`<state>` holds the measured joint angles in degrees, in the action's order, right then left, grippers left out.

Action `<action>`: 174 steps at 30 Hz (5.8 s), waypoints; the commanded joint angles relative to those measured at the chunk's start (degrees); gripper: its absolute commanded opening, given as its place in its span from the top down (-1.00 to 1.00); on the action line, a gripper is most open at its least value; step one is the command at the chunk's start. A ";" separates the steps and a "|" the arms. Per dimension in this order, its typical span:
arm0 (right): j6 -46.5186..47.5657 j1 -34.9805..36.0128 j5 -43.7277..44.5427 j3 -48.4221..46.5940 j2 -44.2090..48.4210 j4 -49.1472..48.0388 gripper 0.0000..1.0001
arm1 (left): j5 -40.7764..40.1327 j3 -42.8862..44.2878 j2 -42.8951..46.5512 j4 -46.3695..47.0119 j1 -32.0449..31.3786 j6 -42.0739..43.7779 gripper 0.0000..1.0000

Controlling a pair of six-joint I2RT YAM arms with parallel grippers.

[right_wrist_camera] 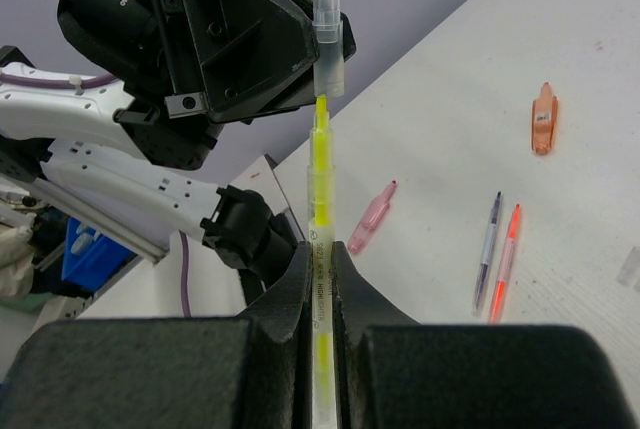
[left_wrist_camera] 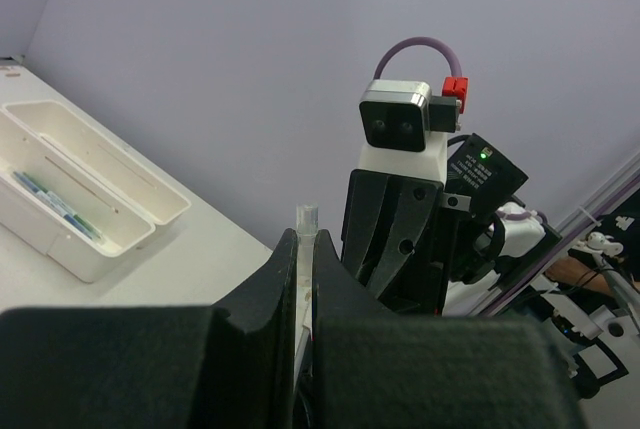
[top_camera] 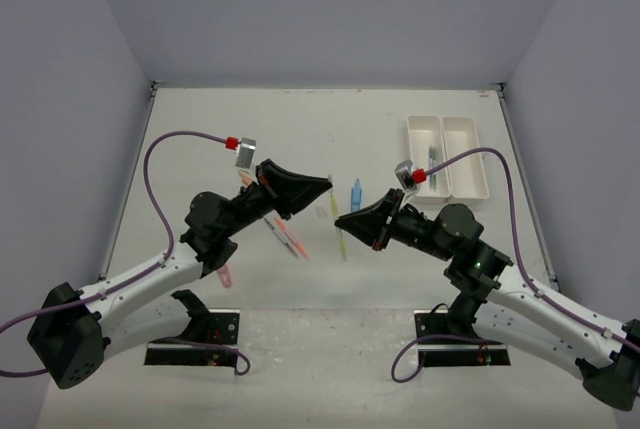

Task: Sort the stationery into containers
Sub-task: Close the pen cap on the pen, then place the pen in the storage box.

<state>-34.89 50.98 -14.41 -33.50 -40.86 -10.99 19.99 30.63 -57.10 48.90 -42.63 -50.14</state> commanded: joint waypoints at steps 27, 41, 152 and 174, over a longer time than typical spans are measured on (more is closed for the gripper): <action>0.10 0.26 4.22 -4.14 -2.02 -8.79 1.00 | -1.75 -1.87 -1.51 6.12 -3.96 -1.62 1.00; 5.52 0.26 9.14 -9.56 -2.26 -4.91 1.00 | -1.09 -3.62 -1.59 3.89 -4.25 0.92 1.00; 17.05 -31.81 33.33 -31.87 -36.56 39.29 1.00 | -55.85 35.17 2.45 -80.27 -4.13 7.59 -1.00; 18.28 -40.38 35.83 -57.20 -62.62 50.02 0.08 | -51.00 21.54 19.91 -91.55 -4.13 17.79 -1.00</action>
<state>-15.52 9.45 20.09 -87.94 -107.22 36.52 -29.81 52.54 -39.43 -42.96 -46.89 -35.52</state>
